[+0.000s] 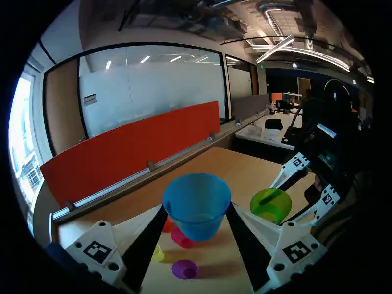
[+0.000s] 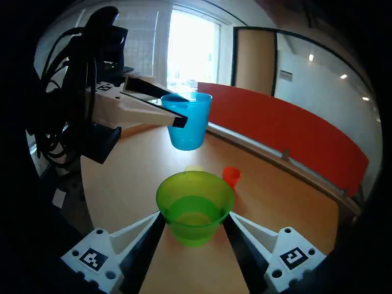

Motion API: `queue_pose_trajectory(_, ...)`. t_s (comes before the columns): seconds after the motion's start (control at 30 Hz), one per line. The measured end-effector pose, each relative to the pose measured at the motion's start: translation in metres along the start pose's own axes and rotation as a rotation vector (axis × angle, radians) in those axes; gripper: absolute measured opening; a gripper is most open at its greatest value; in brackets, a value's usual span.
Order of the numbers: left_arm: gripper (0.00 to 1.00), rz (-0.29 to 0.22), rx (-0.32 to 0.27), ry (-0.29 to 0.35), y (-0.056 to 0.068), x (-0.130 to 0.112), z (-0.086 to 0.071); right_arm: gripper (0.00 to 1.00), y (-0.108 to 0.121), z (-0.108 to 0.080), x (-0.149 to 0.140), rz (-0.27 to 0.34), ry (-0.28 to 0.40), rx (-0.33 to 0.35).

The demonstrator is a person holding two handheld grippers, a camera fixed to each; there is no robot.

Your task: Pour water

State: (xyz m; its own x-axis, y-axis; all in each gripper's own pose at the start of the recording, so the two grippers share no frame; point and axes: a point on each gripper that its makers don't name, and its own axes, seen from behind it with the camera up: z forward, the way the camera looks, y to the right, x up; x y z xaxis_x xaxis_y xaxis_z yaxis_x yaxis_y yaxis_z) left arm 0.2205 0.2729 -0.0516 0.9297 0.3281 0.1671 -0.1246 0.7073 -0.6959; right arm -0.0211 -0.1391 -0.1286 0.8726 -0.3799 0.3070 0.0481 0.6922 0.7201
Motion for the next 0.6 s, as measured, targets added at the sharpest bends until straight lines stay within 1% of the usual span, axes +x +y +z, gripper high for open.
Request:
queue_pose_trajectory(0.17,0.85,0.0,-0.007,-0.001,0.005,-0.008,0.002,0.84,0.003,0.0,0.0,0.003,0.002,-0.003)
queue_pose_trajectory(0.27,0.85,-0.016,-0.016,-0.001,0.008,-0.013,0.004,0.85,0.005,0.0,0.0,0.003,0.002,-0.004)
queue_pose_trajectory(0.5,0.85,-0.107,-0.026,0.008,0.013,-0.028,0.013,0.84,0.011,-0.001,-0.001,0.012,0.0,-0.012)
queue_pose_trajectory(0.6,0.85,-0.138,-0.027,0.011,0.016,-0.037,0.017,0.85,0.015,-0.002,-0.002,0.016,-0.003,-0.017)
